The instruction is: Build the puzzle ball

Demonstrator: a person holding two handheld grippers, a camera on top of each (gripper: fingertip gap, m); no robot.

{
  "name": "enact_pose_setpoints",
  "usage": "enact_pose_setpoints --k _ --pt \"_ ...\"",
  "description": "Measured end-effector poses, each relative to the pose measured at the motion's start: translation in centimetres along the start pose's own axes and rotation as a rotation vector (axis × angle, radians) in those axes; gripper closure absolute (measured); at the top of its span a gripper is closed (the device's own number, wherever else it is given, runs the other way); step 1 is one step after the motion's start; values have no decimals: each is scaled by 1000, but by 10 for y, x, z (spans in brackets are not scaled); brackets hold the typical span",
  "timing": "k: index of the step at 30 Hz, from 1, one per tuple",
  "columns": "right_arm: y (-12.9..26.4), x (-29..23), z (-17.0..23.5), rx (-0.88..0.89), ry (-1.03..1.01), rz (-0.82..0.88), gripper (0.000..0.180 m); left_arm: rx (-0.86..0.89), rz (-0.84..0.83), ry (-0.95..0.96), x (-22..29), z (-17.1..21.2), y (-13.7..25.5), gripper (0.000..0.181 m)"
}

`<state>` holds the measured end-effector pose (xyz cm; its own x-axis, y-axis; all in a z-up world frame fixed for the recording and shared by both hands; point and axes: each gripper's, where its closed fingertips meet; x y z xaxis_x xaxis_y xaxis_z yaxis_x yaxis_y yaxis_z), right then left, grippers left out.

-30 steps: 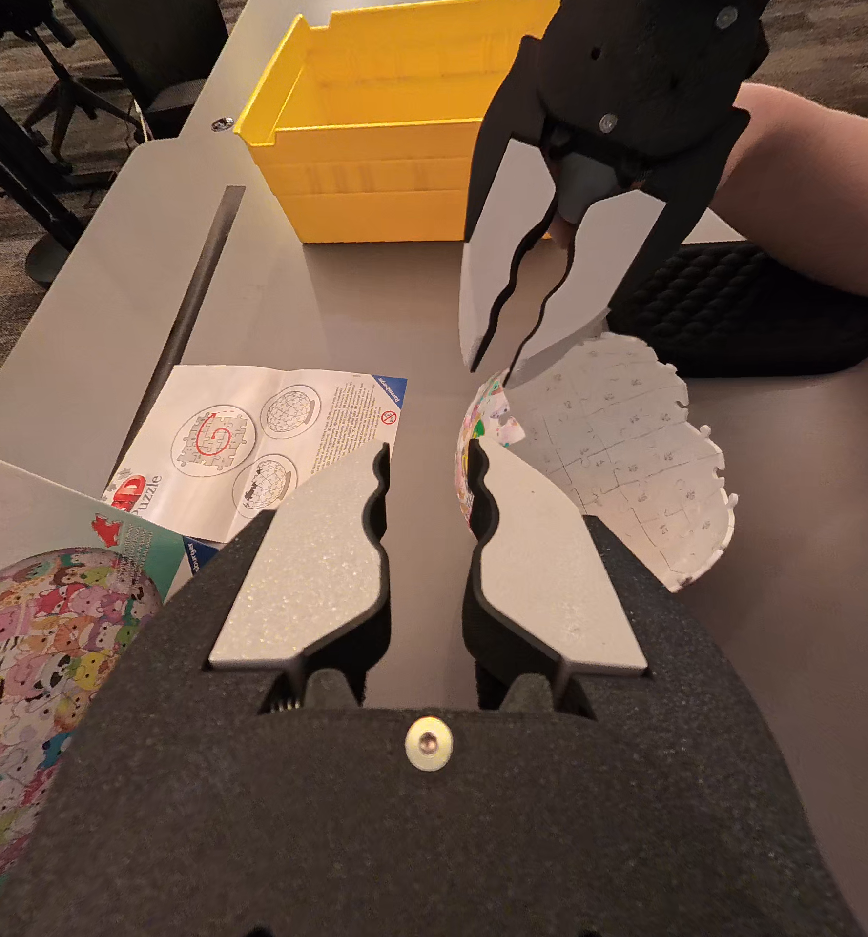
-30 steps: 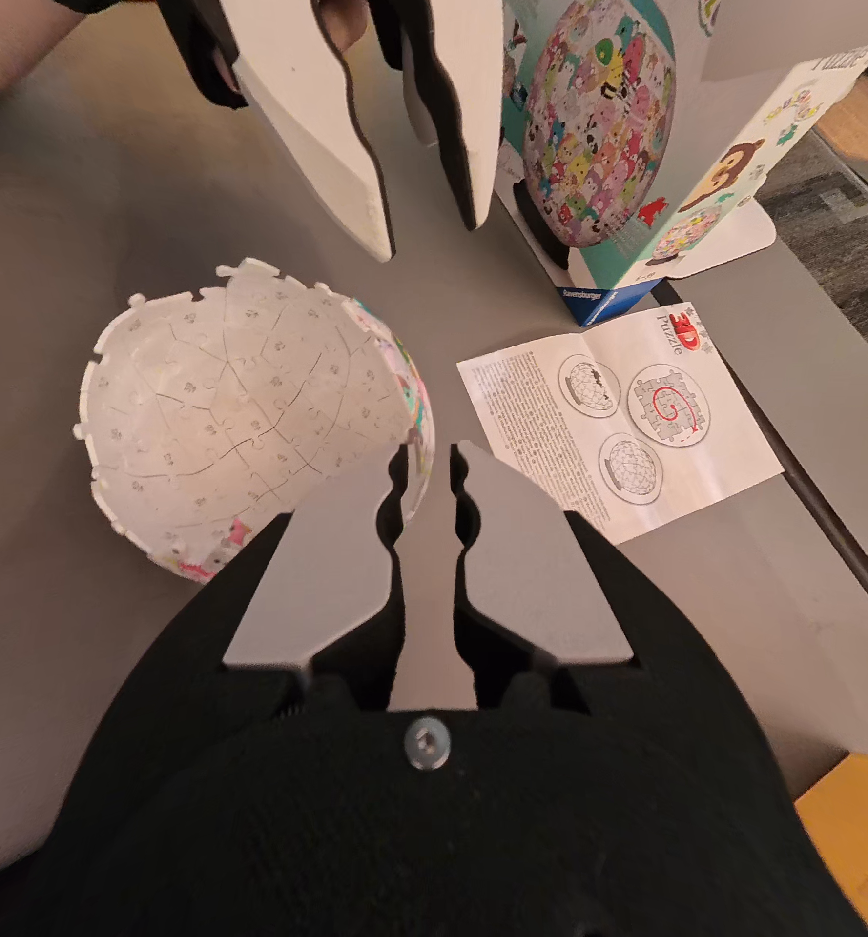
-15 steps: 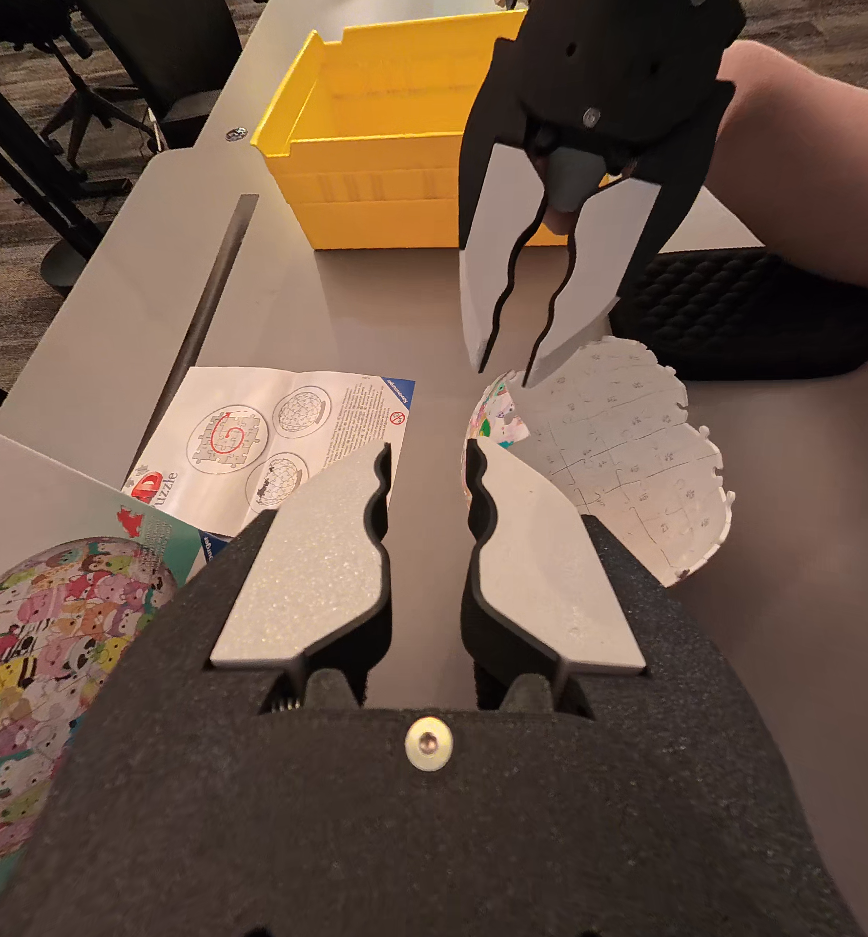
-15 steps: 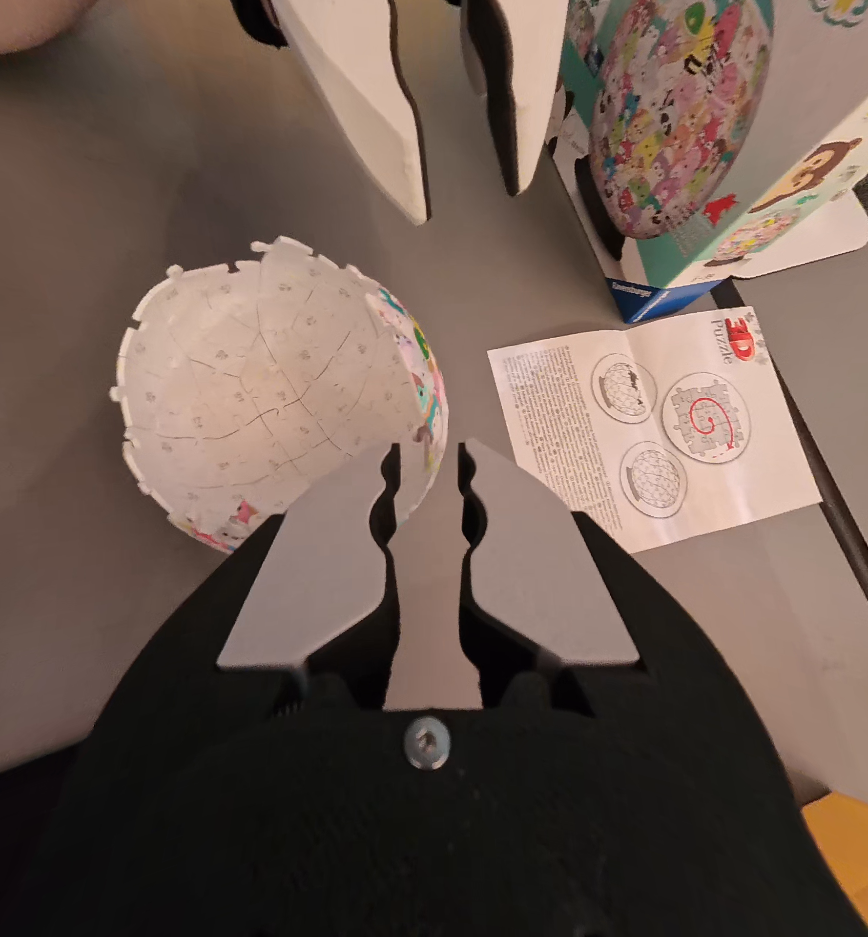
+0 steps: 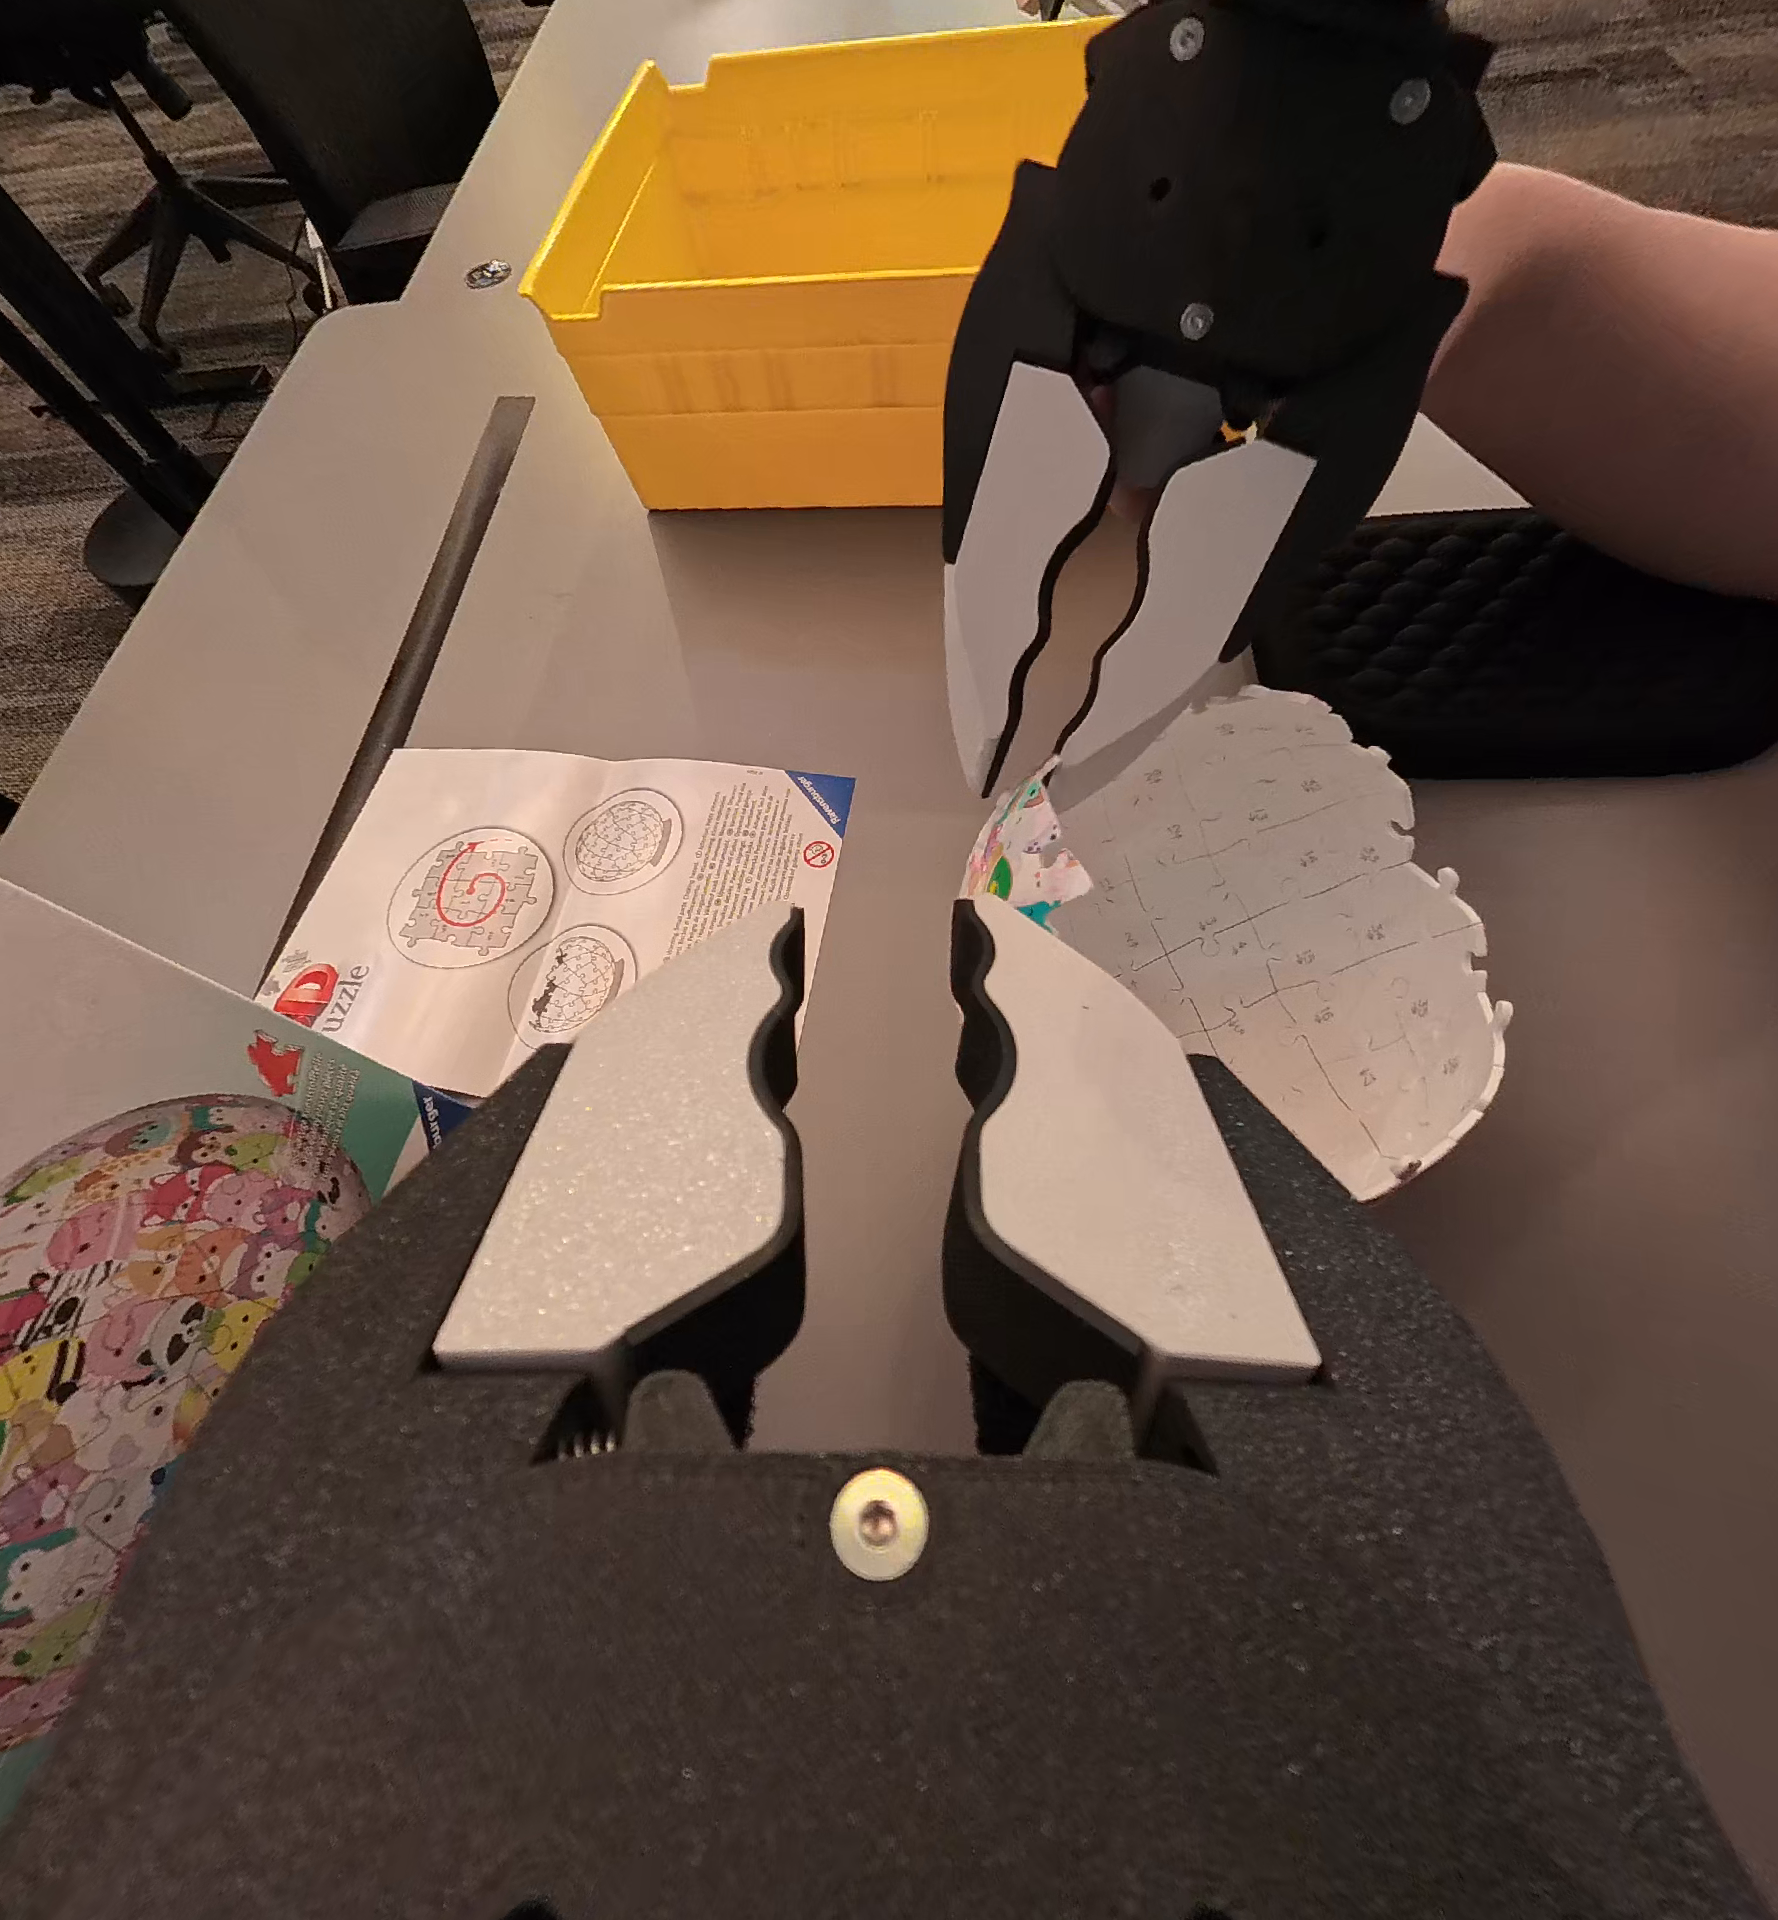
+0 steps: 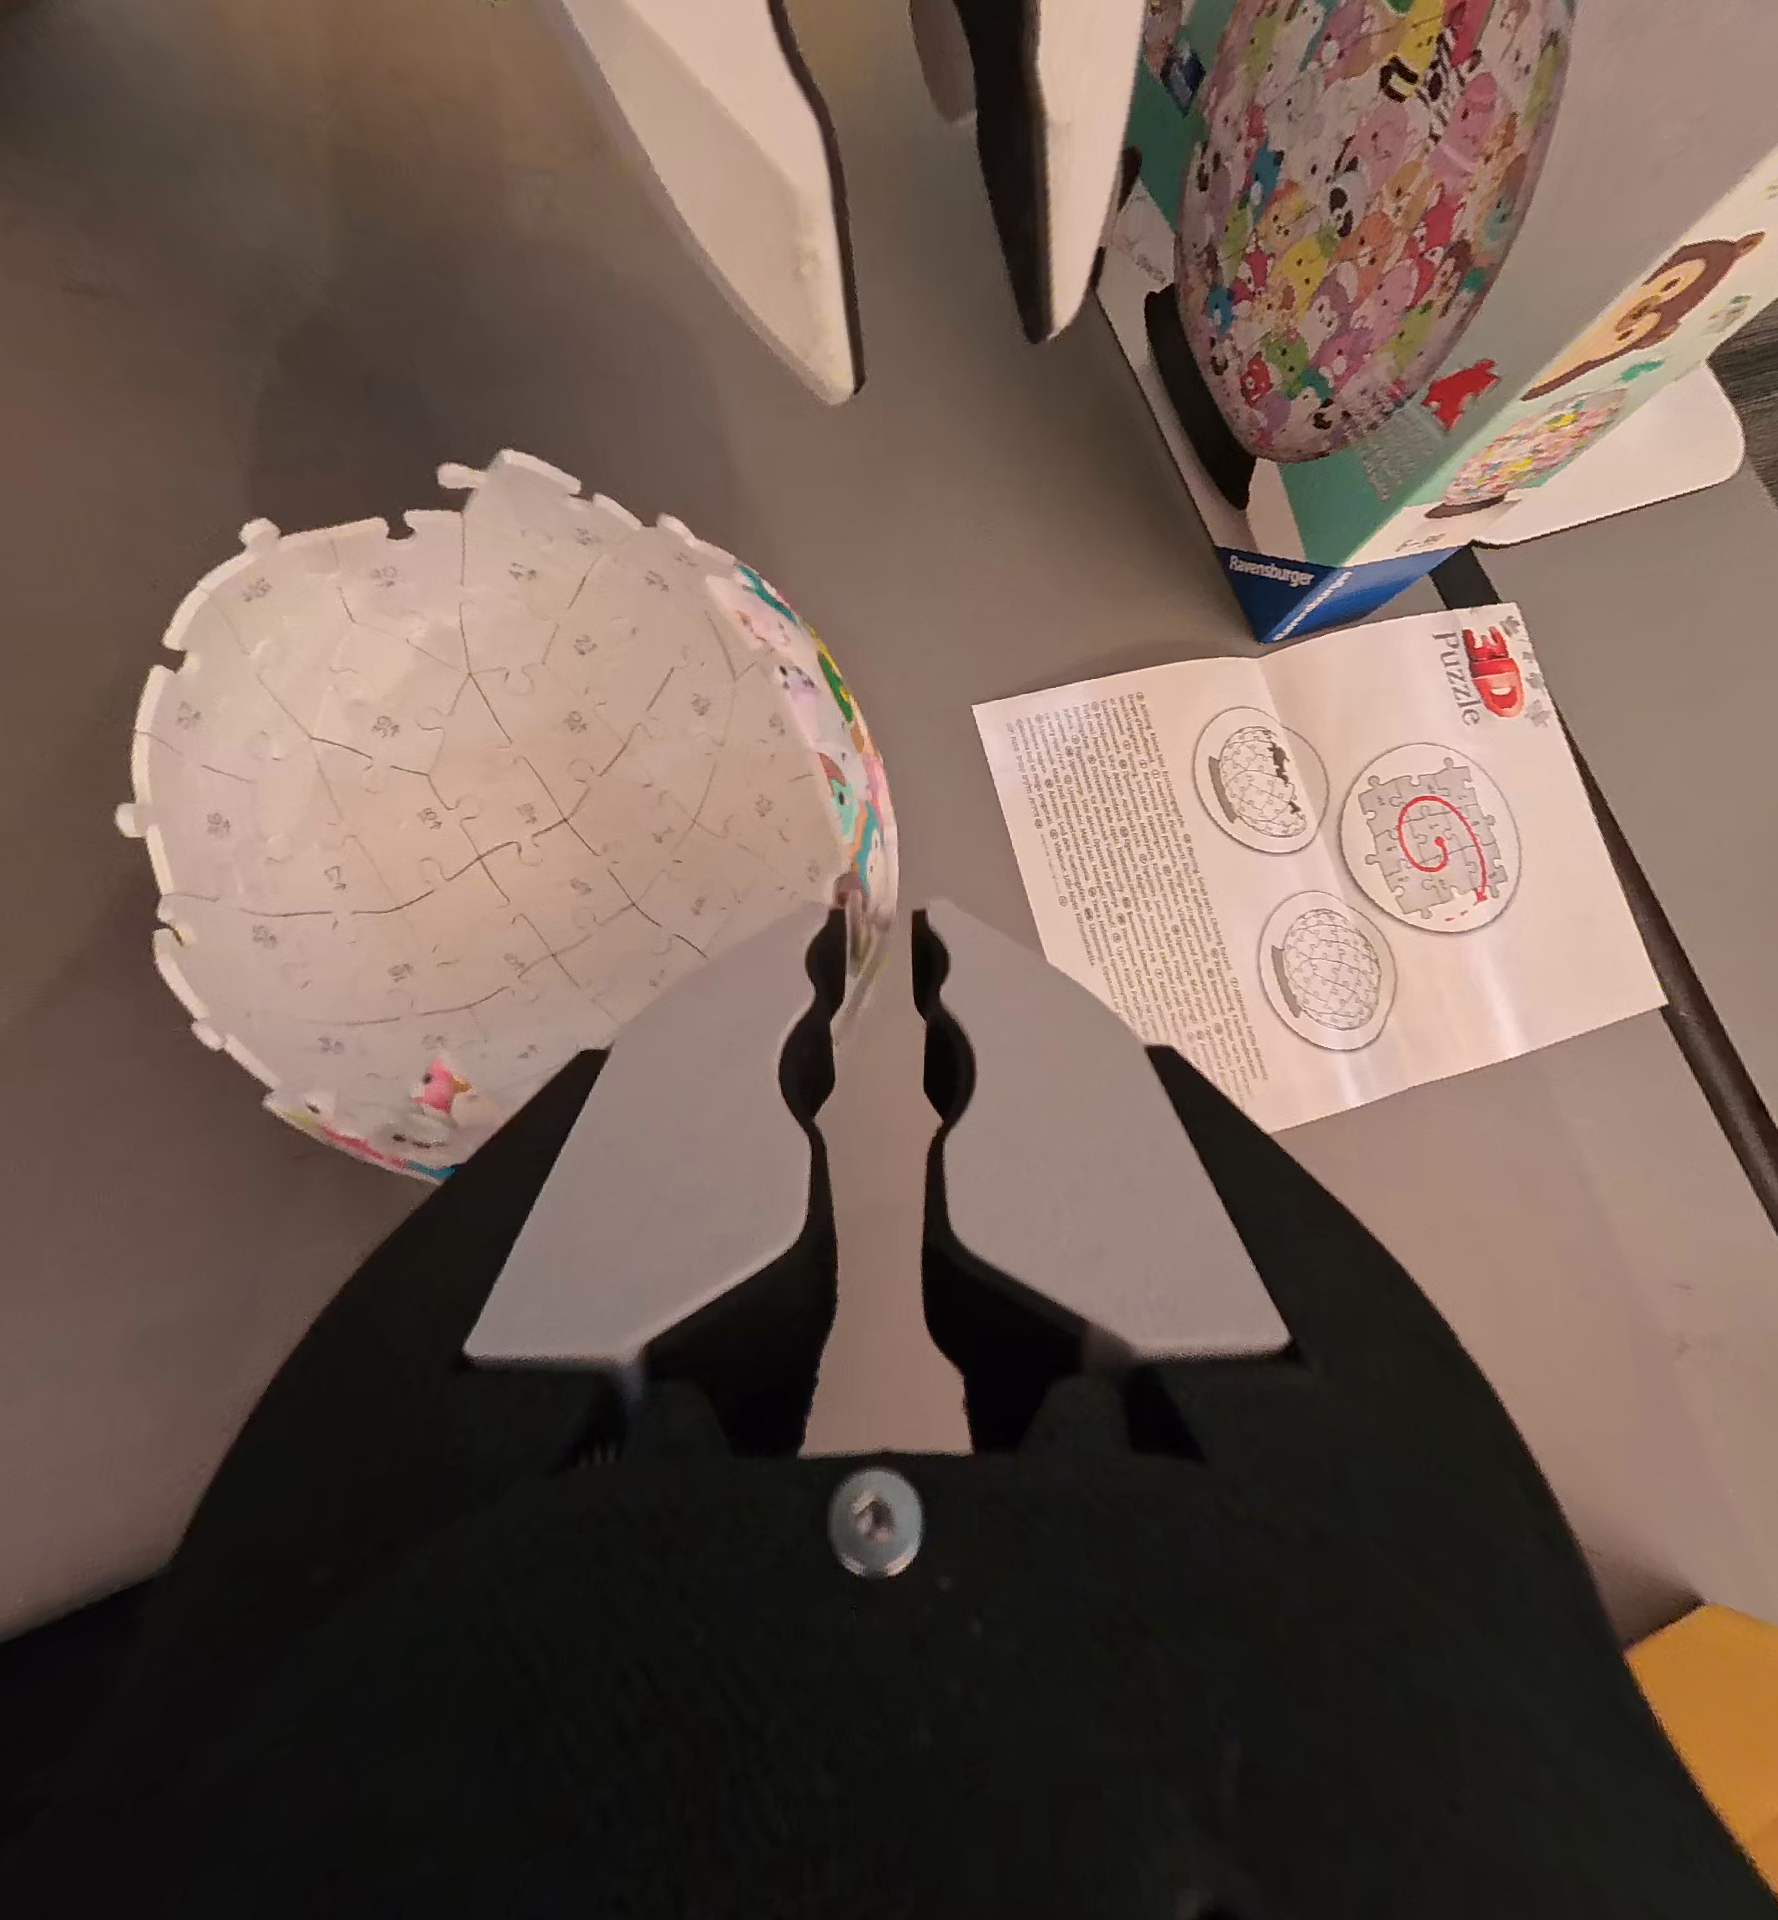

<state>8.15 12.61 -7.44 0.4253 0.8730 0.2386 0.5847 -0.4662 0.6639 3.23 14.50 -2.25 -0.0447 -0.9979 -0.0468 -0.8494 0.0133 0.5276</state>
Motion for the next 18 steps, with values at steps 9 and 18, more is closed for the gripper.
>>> enact_pose_setpoints --k 9,18 --pt "0 0 -1 27 21 53 173 5 -3 3 -1 0 1 155" --pt "-1 2 1 34 18 113 175 10 -9 3 -2 -1 3 155"
Point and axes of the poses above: each gripper's, where its closed fingertips meet, y back along the fingers, z out of its underside, x = y × z across the jaws, and after that the axes turned 6 degrees about z, right-handed
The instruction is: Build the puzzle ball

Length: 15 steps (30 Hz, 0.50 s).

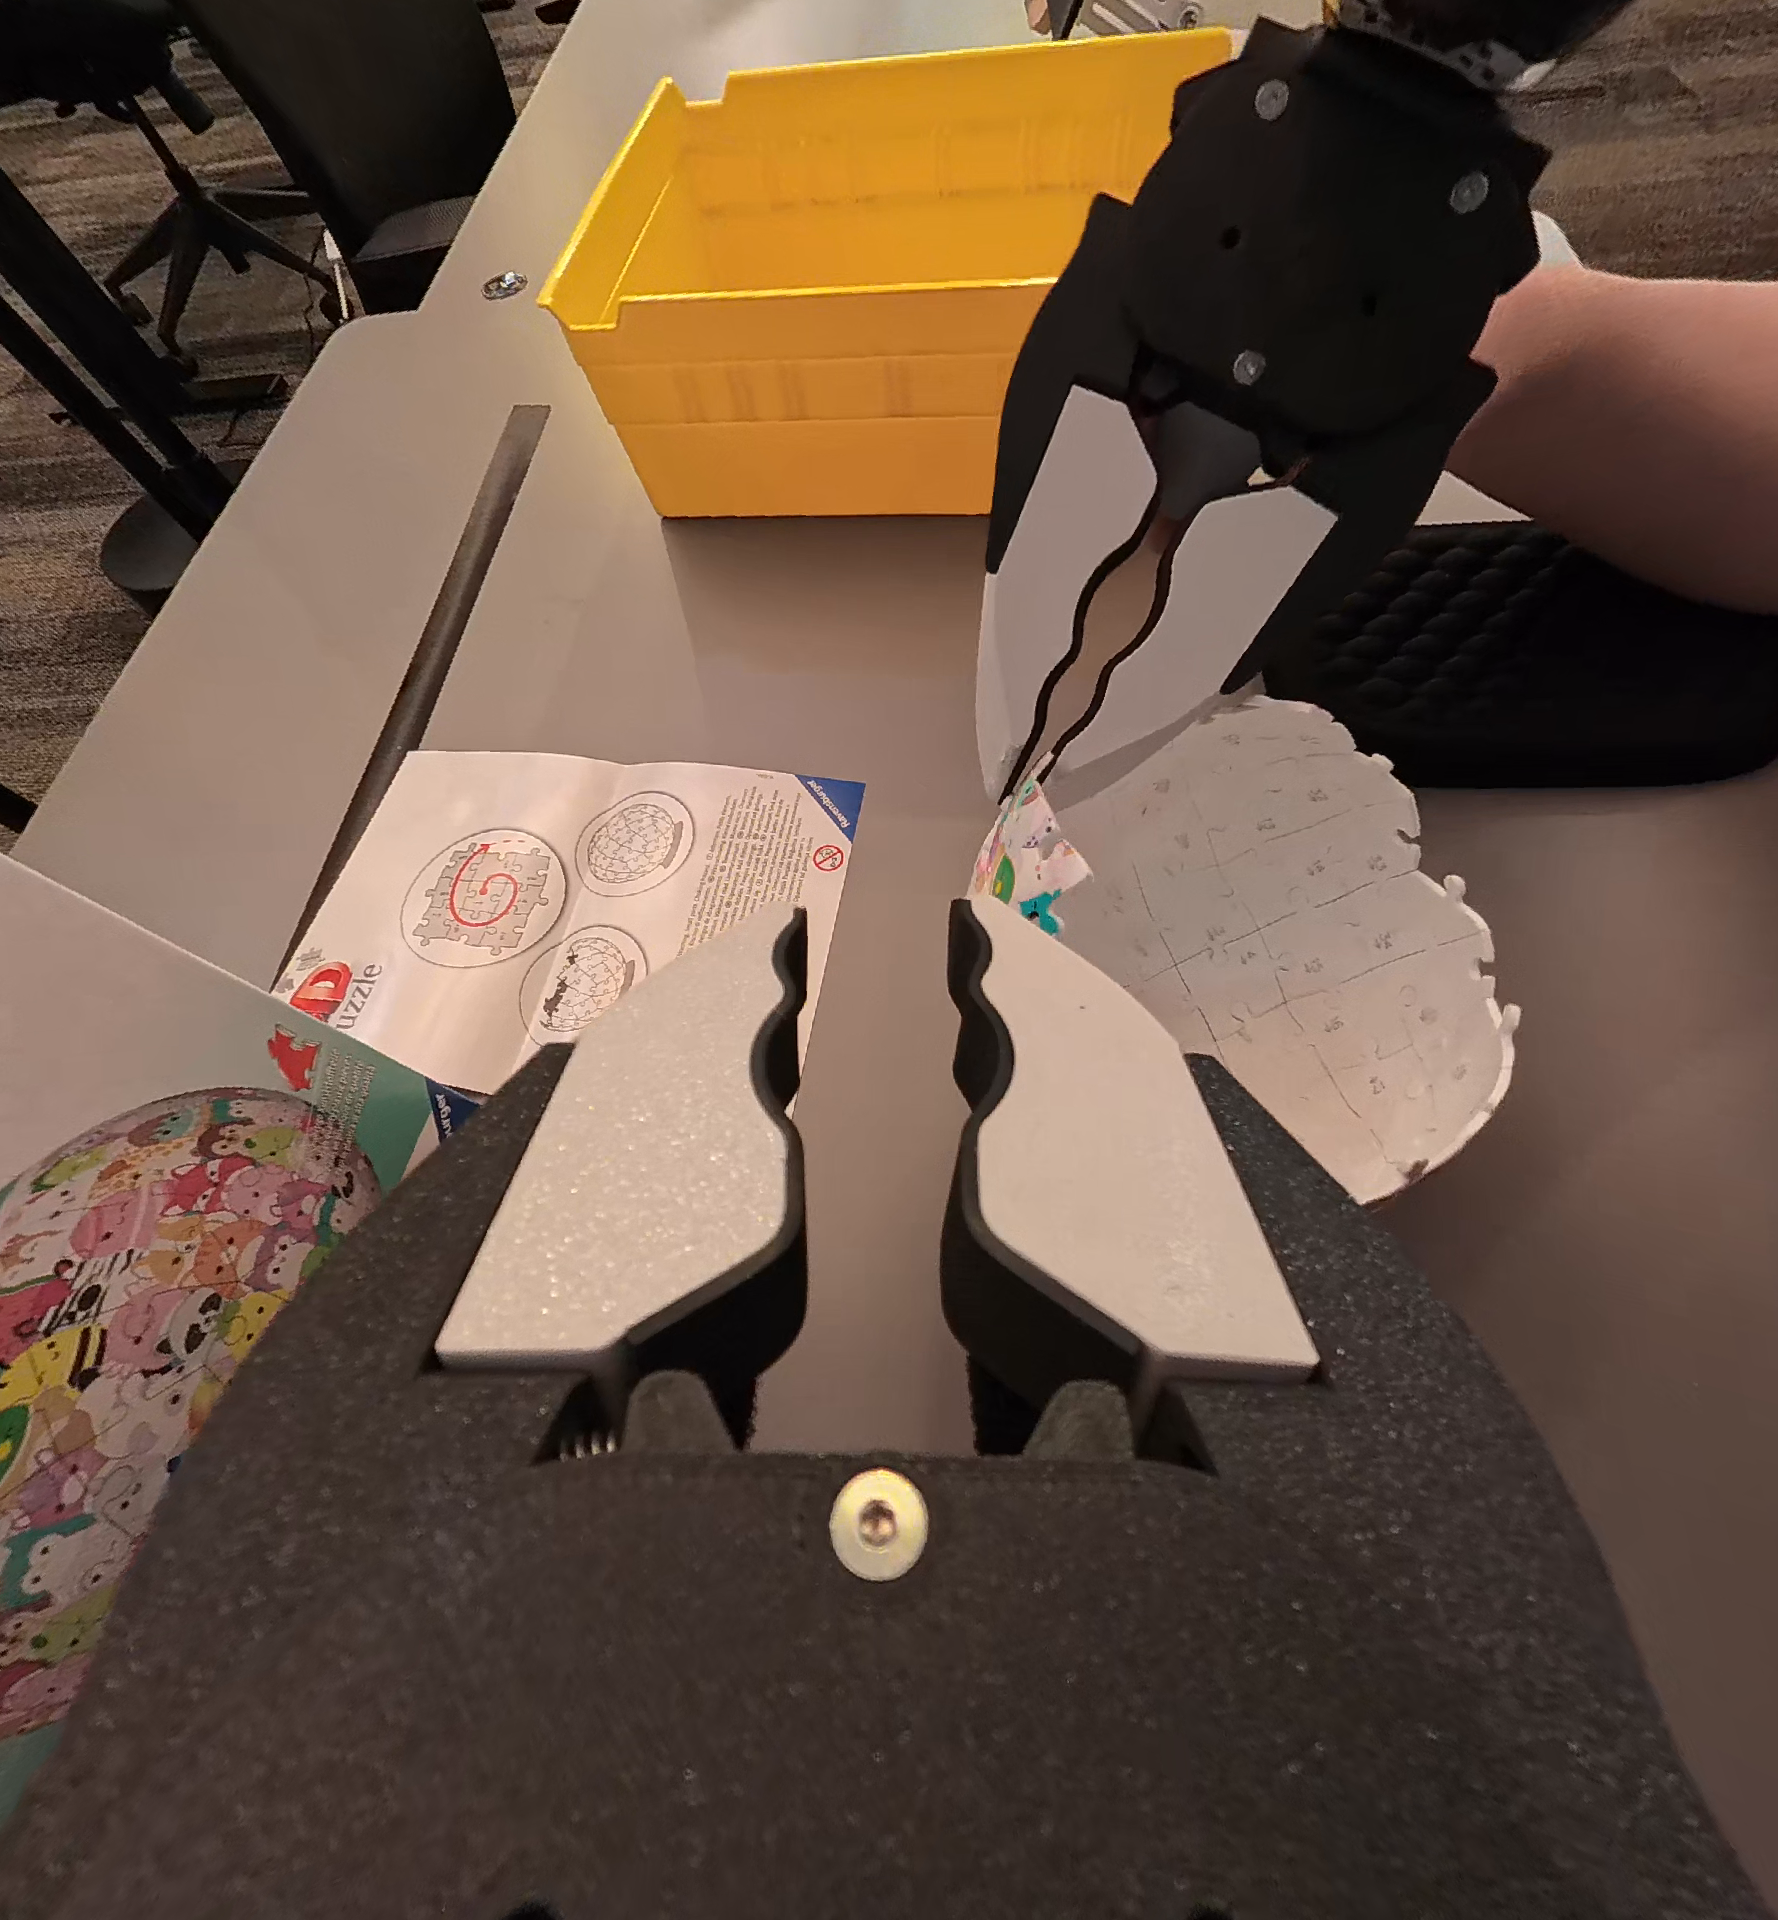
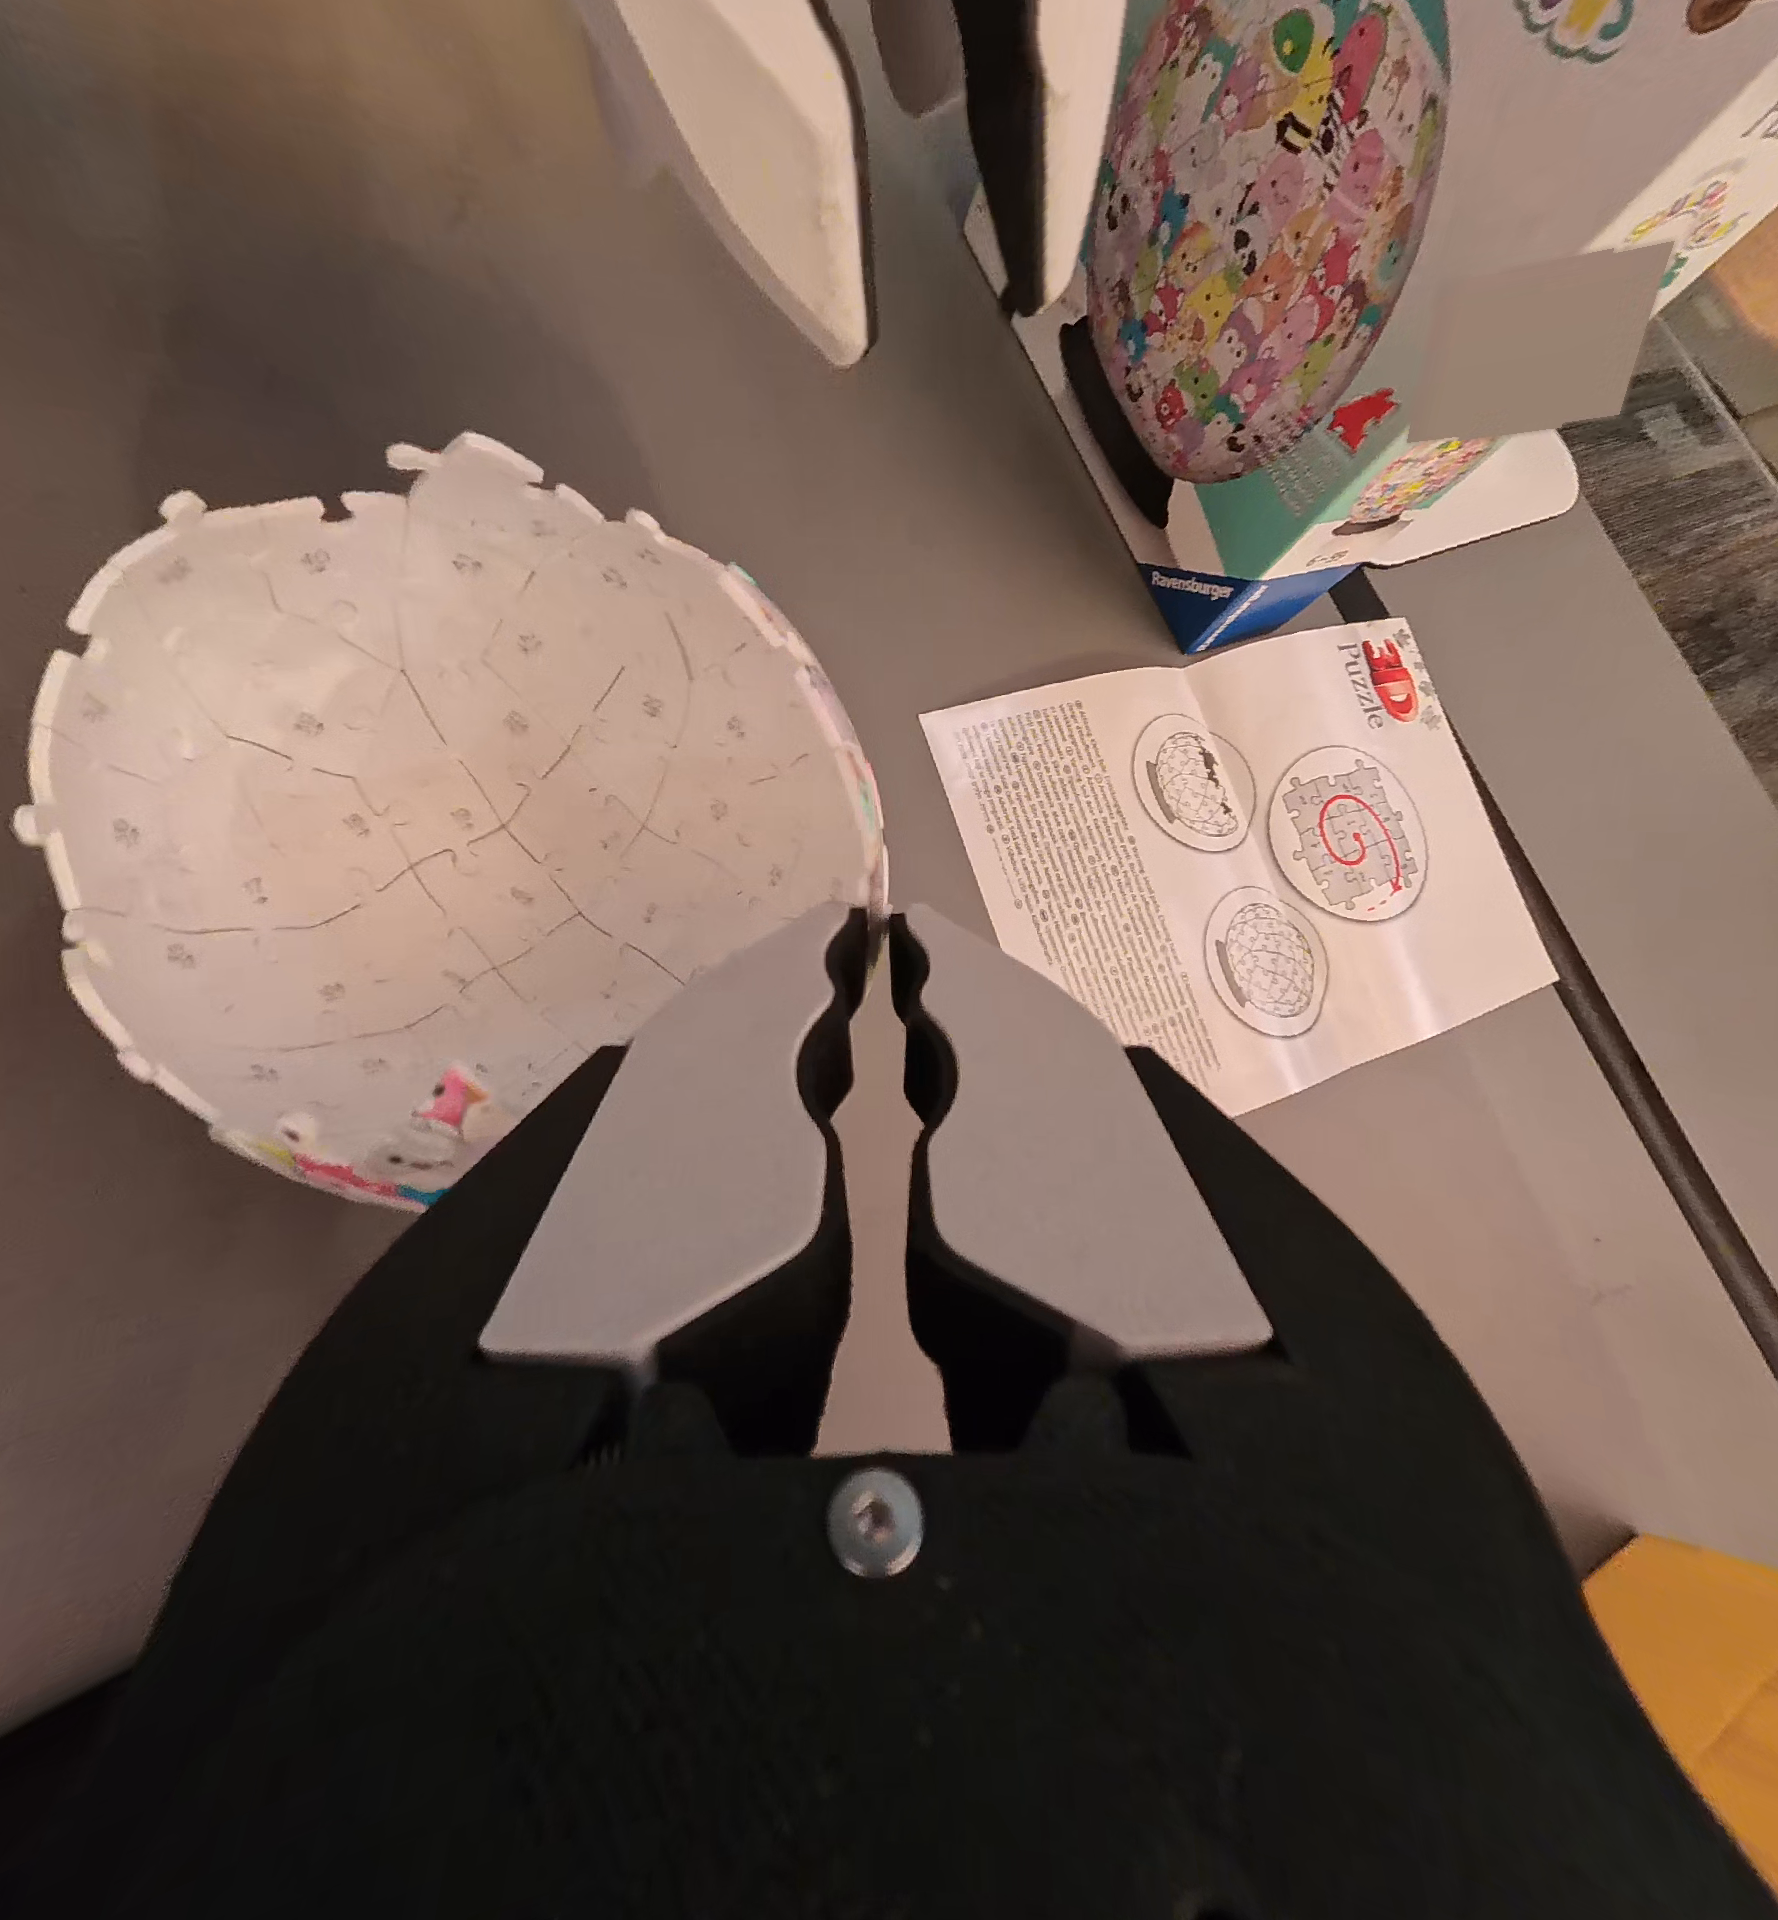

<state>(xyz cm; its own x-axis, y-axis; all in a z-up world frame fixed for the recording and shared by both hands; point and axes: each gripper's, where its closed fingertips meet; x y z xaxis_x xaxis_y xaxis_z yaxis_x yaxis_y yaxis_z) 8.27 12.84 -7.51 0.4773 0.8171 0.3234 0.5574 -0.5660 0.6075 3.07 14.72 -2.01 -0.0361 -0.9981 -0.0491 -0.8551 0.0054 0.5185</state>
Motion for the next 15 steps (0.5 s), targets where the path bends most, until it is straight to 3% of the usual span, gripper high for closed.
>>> enact_pose_setpoints --k 15 --pt "-1 1 -4 22 3 8 167 11 -10 -1 -2 -3 4 157"
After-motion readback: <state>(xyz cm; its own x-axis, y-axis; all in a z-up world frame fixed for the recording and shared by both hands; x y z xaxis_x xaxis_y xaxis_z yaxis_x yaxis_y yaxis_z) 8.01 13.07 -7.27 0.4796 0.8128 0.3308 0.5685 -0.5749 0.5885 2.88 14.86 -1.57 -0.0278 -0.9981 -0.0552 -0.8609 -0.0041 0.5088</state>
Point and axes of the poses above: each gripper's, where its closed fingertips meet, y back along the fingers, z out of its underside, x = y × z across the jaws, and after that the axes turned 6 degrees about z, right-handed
